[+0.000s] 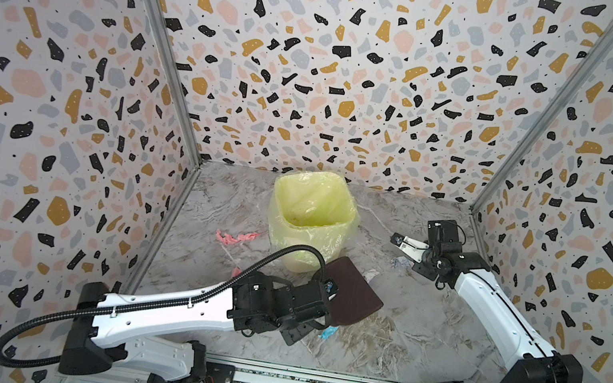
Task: Sweep away the paper scraps from the table
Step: 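Lower the empty dustpan with the left gripper while the right moves the brush, then bring the brush down toward the white scraps beside the dustpan with the right gripper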
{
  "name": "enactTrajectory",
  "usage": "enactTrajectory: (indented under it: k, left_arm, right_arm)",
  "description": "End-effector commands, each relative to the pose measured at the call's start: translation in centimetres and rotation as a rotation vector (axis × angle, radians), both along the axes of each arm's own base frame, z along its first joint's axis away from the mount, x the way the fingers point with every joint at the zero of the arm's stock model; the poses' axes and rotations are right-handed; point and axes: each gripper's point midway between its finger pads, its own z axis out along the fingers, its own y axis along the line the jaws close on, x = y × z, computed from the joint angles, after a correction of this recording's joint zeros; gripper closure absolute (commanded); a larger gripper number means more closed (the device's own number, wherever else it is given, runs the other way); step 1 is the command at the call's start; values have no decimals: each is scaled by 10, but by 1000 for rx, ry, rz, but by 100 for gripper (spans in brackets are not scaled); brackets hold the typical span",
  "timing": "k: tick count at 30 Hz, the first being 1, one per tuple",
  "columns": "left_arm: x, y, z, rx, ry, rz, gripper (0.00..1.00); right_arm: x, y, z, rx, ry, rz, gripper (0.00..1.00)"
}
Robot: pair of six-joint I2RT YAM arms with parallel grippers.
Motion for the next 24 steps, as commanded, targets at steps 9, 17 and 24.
enactTrajectory:
  k: [9,17,24]
  left_arm:
    - [-12,4,-18,-29,46,-14,100]
    - [-16,7,-26,-13,63,-29,100]
    - [-18,4,-35,9,83,-45,100]
  right_arm:
    - [-90,11,-24,-107,322,53,100]
    - [-154,2,-28,-132,461,30,100]
    - [-191,-9,-20,-144,517,20,100]
